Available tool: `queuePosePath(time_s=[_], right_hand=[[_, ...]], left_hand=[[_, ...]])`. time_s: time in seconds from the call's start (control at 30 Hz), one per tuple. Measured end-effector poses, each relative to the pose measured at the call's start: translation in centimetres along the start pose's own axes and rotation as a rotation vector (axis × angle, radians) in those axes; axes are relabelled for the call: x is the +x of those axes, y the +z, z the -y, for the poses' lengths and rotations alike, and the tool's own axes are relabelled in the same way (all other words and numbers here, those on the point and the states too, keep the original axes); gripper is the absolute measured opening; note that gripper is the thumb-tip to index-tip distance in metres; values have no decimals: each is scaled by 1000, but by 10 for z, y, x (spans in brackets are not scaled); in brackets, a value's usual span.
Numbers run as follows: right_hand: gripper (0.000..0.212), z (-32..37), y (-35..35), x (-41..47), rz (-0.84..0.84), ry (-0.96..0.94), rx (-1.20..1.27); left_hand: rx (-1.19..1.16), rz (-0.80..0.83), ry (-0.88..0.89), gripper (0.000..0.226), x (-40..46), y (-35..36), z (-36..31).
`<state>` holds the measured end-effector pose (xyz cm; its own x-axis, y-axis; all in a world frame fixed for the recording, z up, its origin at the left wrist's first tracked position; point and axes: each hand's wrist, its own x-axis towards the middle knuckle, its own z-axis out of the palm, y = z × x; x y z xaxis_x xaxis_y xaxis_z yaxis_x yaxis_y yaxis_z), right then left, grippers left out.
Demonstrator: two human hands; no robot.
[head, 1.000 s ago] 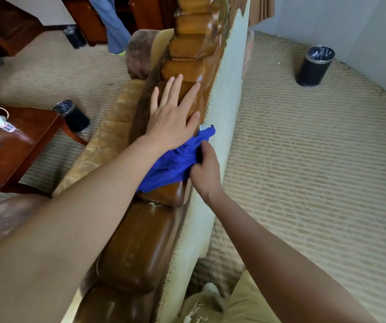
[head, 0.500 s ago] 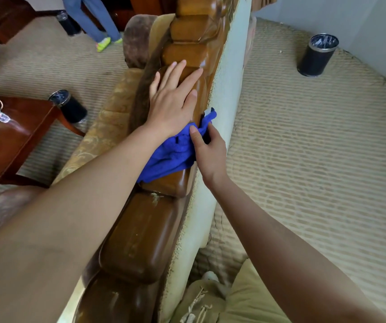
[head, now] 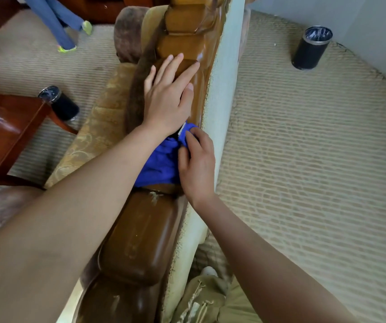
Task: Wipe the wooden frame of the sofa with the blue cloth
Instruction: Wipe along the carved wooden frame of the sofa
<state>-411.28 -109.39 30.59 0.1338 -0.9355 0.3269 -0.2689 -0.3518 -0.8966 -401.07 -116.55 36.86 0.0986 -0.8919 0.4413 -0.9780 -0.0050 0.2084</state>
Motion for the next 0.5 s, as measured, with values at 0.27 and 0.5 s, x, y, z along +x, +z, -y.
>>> queuePosePath(time_s=[0.27, 0.5], right_hand=[[23, -32, -1, 55, -106, 268, 140], [27, -44, 0, 58, -83, 185, 146]], left_hand=[[71, -95, 30, 50, -3, 8, -1], [114, -126, 37, 49, -4, 11, -5]])
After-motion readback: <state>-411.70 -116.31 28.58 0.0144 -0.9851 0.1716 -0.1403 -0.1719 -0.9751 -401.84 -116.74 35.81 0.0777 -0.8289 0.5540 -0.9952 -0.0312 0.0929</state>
